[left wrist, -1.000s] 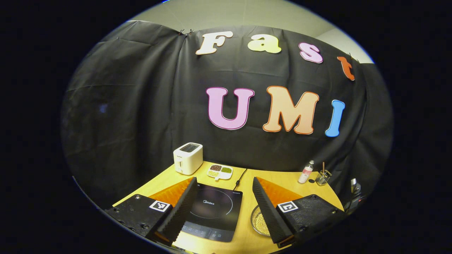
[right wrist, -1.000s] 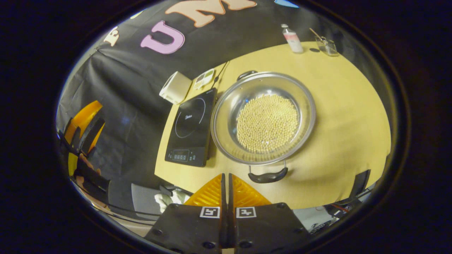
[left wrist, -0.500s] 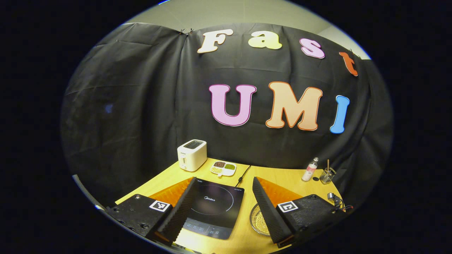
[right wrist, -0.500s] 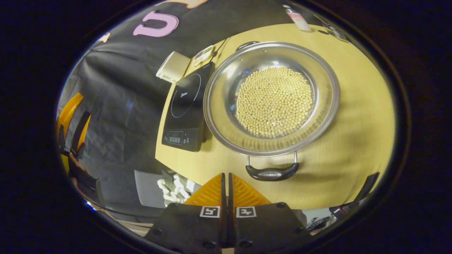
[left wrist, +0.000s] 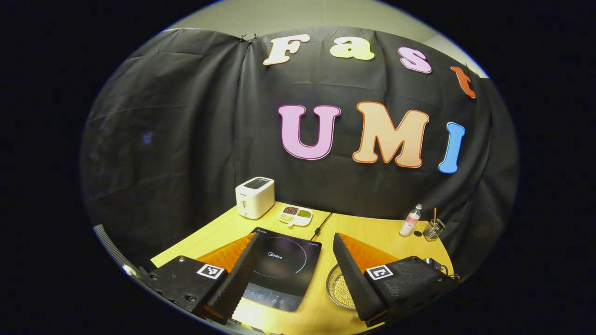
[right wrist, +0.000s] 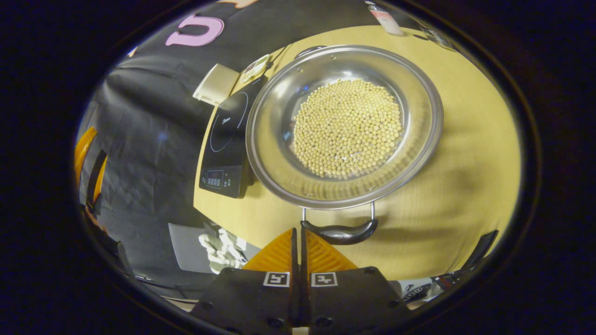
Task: First push the handle of the pot to place it horizontally, then grasp the pot with both hands and set it on the induction cooktop.
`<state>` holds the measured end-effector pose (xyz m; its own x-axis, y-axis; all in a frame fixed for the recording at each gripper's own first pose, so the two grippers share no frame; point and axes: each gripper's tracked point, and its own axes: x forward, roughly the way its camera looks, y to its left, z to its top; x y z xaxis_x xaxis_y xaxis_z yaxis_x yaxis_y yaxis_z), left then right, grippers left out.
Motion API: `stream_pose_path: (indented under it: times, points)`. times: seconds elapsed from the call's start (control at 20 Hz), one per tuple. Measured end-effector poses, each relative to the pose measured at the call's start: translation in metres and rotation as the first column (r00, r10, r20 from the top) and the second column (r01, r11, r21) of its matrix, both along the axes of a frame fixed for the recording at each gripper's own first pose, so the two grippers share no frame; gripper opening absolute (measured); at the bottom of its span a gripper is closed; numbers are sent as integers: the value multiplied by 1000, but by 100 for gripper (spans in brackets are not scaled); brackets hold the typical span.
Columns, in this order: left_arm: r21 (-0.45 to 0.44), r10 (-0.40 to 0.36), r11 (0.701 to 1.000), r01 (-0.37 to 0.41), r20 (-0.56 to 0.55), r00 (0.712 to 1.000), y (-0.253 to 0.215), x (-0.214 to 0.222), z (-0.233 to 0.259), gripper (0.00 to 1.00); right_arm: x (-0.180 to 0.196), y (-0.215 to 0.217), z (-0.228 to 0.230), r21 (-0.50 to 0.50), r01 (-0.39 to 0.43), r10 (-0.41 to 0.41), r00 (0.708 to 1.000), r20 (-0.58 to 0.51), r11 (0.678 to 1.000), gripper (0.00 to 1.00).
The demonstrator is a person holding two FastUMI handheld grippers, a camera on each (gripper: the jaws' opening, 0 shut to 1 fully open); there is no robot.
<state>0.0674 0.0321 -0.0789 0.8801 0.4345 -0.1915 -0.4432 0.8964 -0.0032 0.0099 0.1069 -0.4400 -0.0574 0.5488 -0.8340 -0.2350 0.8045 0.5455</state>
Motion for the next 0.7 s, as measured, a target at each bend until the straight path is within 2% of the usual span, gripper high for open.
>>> stream_pose_path:
  times: [0.7]
  points:
    - [-22,-20,1000,20,-6,1000,-7,12,-8,95,24,-40,-1,-58,67,-66,998,22,996,2]
